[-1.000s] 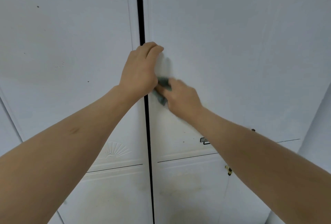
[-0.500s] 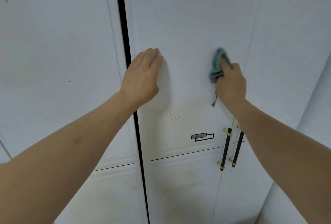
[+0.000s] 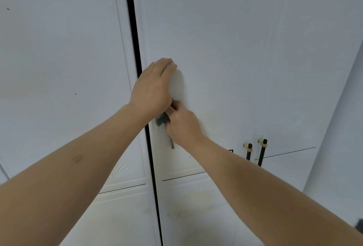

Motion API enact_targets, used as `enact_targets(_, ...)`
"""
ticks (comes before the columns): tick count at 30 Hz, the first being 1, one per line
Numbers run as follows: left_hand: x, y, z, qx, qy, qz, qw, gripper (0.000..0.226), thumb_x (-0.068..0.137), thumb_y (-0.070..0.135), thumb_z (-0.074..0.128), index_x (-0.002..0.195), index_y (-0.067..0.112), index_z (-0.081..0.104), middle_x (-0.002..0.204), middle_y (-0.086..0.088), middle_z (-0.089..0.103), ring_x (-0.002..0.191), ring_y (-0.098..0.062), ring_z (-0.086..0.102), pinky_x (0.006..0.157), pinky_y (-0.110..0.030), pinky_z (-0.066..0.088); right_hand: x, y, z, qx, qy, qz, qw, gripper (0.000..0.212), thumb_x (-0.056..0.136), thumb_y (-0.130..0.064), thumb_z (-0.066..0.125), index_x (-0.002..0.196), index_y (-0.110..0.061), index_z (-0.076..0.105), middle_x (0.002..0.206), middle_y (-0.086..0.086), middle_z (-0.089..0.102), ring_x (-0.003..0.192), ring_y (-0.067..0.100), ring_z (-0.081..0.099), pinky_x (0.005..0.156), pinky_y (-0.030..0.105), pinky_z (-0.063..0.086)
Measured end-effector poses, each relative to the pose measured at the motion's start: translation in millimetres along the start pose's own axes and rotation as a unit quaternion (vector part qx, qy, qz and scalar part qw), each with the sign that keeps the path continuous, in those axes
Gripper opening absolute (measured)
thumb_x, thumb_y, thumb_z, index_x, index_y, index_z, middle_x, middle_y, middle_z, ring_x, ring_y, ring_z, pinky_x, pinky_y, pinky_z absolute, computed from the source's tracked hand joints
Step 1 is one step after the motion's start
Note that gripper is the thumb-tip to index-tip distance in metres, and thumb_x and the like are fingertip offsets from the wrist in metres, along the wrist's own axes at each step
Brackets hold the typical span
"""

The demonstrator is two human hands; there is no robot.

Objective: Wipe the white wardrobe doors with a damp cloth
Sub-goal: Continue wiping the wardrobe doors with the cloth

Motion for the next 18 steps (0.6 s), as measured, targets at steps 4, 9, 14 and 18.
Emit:
enact_targets(4,-2,0,-13,-0.089,0.004,-0.027,0.996,0.067,0.073,-0.006,0.040,0.137,0.001,0.057,0.141,-0.013,0.056,0.129,-0.031,0.053,0.107,-0.041,0.045,7,7,-17,0.170,-0.116,0.115,0.972,0.055,0.077,-0.003,0.045,0.120,-0.029,0.067,0.103,0.003,0.070,0.081,0.026,0.067,0.070,0.037,0.056)
enact_targets(9,-5,10,-3,-0.320,-0.106,-0.159,0.928,0.057,0.082,-0.008,0.039,0.128,0.014,0.064,0.121,0.001,0.068,0.115,-0.016,0.064,0.101,-0.033,0.052,18,39,-84,0.457,-0.112,0.266,0.842,0.042,0.085,0.014,0.041,0.107,-0.006,0.071,0.105,0.022,0.073,0.087,0.028,0.070,0.082,0.052,0.060)
enact_targets(14,1,40,16,-0.544,-0.248,-0.258,0.759,0.057,0.069,0.002,0.062,0.125,0.014,0.065,0.120,-0.012,0.069,0.106,-0.033,0.069,0.091,-0.051,0.058,2,63,-113,0.572,-0.145,0.344,0.730,0.040,0.096,0.008,0.036,0.125,0.002,0.062,0.119,0.025,0.069,0.109,0.037,0.068,0.095,0.049,0.055)
enact_targets(18,10,60,25,-0.505,-0.258,-0.251,0.784,0.011,0.093,0.010,0.068,0.102,0.004,0.070,0.092,-0.011,0.071,0.083,-0.023,0.068,0.079,-0.042,0.061,-19,84,-121,0.562,-0.124,0.414,0.705,0.040,0.094,0.000,0.036,0.125,0.005,0.062,0.125,0.027,0.066,0.113,0.039,0.066,0.097,0.051,0.054)
Point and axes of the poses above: each hand's wrist, its own x-axis towards the middle knuckle, its own z-axis out of the palm, y = z × x, the point moved 4 cm from there along x, towards the middle knuckle
